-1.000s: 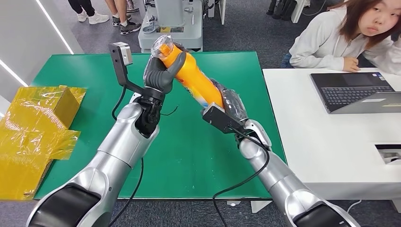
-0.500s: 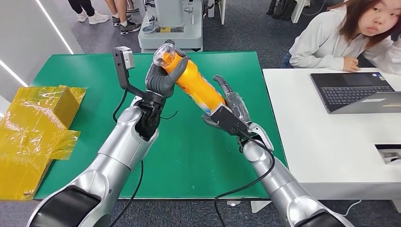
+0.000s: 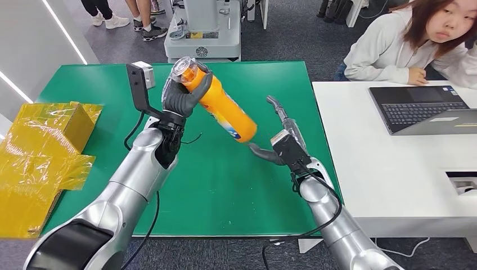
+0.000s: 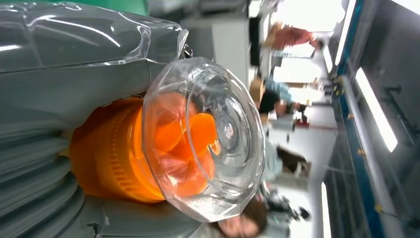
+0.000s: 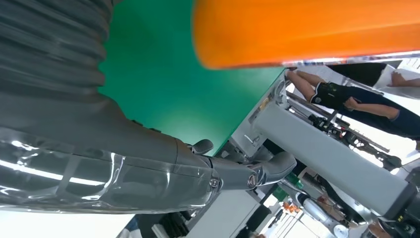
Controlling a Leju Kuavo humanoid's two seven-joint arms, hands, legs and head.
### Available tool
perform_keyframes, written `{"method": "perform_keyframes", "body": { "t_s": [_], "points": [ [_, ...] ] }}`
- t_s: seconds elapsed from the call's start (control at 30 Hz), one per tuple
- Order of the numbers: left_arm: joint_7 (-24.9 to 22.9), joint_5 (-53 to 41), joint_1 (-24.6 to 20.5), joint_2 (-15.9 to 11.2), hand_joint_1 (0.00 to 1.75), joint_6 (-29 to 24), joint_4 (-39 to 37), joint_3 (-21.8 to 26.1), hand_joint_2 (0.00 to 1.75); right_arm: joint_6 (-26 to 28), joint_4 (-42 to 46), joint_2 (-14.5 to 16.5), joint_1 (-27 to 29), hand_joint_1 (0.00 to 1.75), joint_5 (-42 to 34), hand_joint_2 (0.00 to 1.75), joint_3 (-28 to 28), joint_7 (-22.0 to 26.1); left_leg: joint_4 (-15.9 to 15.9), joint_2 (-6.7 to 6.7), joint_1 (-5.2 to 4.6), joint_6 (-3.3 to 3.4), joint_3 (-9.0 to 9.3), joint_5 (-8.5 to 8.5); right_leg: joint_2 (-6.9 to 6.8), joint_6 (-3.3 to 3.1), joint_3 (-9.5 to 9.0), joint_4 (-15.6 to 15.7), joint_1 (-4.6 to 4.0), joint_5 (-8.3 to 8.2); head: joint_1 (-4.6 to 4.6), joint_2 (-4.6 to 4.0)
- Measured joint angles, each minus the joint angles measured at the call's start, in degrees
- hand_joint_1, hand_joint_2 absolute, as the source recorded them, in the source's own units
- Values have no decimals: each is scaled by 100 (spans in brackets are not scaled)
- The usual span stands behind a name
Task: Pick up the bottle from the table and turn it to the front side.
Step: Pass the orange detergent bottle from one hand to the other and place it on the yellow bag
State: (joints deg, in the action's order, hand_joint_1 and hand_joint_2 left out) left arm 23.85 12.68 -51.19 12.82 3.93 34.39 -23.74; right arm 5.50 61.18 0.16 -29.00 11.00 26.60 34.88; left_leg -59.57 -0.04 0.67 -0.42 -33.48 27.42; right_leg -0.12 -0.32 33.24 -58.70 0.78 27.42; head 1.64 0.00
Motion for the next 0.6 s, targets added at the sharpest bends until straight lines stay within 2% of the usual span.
{"method": "perform_keyframes", "body": {
  "t_s": [0.13,0.3,0.6],
  "points": [
    [257,-899,-167,-191,175,-551,-63,-32,175,-33,458,-86,344,0,-77,175,0,10,1,0,0,0,-1,0,0,0,1,0,0,0,1,0],
    [417,-1852,-349,-393,175,-979,-121,-132,175,-5,941,-182,737,0,-40,175,-1,46,2,0,0,0,-1,0,0,-1,2,0,0,0,0,0],
    [393,-3489,-555,-667,175,-1657,-257,-635,175,12,1467,-276,1184,0,-1,175,-122,52,1,3,0,0,-1,0,2,0,2,0,0,0,-1,0]
  ]
}}
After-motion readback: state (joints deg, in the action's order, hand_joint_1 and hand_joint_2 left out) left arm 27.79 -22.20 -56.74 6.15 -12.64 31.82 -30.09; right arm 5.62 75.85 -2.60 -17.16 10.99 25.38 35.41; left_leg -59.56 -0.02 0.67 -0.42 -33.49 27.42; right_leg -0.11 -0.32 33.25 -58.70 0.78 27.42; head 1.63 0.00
